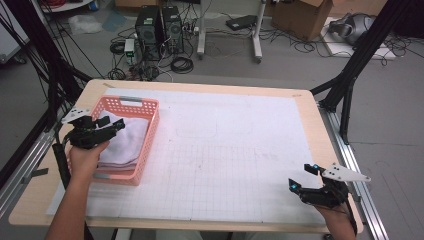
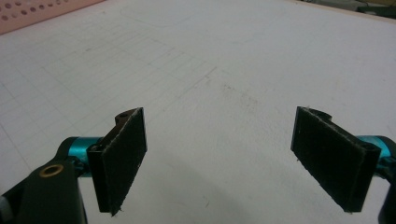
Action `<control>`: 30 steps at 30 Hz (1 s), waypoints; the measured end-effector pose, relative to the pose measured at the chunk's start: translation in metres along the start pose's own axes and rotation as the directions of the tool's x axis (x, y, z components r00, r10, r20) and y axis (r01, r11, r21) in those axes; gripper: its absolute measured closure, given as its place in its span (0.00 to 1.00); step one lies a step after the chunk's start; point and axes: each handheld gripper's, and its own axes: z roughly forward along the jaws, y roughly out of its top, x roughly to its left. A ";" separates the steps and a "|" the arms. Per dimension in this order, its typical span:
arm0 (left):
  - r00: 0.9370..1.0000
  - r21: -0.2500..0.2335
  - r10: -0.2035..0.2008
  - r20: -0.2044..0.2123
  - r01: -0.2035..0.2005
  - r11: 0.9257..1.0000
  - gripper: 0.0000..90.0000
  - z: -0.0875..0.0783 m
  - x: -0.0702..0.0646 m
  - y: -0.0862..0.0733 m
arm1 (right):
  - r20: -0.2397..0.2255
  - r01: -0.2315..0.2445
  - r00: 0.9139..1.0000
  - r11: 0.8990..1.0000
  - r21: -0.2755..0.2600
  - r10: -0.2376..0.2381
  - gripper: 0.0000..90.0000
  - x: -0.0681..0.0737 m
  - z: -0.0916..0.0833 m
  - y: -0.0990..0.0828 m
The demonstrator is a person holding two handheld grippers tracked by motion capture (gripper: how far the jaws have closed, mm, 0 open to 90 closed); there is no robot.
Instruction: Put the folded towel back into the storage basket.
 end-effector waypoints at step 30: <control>0.956 -0.186 0.158 0.246 -0.113 0.976 0.22 -0.028 -0.083 -0.012 | -0.003 -0.023 1.000 0.997 -0.070 0.023 0.19 -0.002 -0.002 0.004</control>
